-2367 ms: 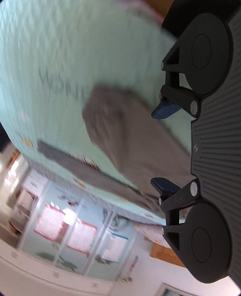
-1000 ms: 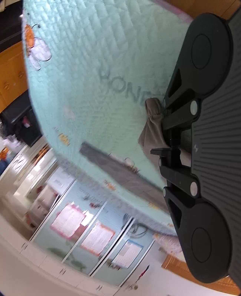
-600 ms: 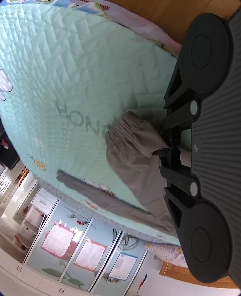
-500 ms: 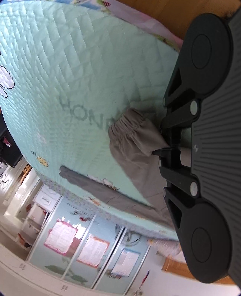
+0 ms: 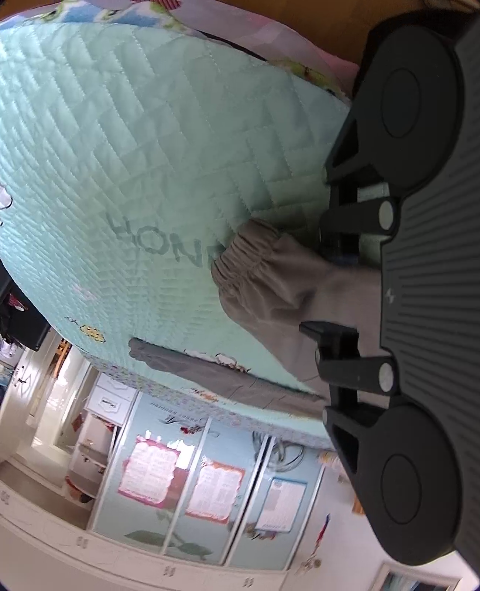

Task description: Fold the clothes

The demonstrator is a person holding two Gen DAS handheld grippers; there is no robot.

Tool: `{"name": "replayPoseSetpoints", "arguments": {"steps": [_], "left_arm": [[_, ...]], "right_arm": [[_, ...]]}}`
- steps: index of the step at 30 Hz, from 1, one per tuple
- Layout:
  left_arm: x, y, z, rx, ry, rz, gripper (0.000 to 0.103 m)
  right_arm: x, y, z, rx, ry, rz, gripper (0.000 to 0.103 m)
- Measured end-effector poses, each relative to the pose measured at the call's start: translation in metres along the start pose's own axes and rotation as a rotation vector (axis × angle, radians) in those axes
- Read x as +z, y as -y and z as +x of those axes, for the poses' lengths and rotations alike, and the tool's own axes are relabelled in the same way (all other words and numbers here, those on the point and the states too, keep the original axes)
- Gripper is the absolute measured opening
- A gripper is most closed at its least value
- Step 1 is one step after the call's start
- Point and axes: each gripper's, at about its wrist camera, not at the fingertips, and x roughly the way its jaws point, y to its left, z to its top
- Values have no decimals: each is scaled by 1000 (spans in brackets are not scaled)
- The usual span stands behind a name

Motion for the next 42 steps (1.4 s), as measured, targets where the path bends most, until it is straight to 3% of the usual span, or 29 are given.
{"name": "replayPoseSetpoints", "arguments": {"steps": [2, 6, 8, 14, 18, 20, 22, 24, 28, 31, 32, 38, 42], "left_arm": [[-4, 3, -4, 12, 30, 15, 3], [-12, 14, -26, 22, 86, 71, 2], [-14, 19, -42, 13, 100, 83, 2], [-27, 28, -93, -62, 102, 75, 2], [-45, 9, -99, -50, 70, 42, 4], [-55, -12, -87, -22, 31, 13, 6], [-66, -33, -74, 7, -9, -17, 6], [-71, -44, -78, -19, -17, -47, 8], [-71, -41, -96, -38, -26, 5, 21], [-71, -43, -112, -42, -28, 27, 39], [-71, -45, -115, -46, -32, 27, 41], [-77, -56, -135, -41, -15, 29, 41], [-80, -47, -150, -23, 15, 81, 41]], "right_arm": [[-1, -3, -3, 8, 12, -29, 34], [-1, -14, -6, -6, 27, -121, 9], [0, -17, -7, -7, 28, -132, 4], [15, -40, -38, 20, 86, -200, 1], [29, -48, -61, 30, 121, -236, 1], [34, -37, -54, -11, 82, -221, 1], [37, -20, -42, -65, 35, -191, 4], [36, -4, -34, -114, -6, -158, 8], [37, 18, -37, -128, -28, -69, 33], [41, 20, -45, -155, -3, -93, 38], [43, 21, -48, -165, -3, -96, 39], [50, 35, -66, -201, 36, -60, 41], [60, 33, -76, -160, 97, -76, 42]]}}
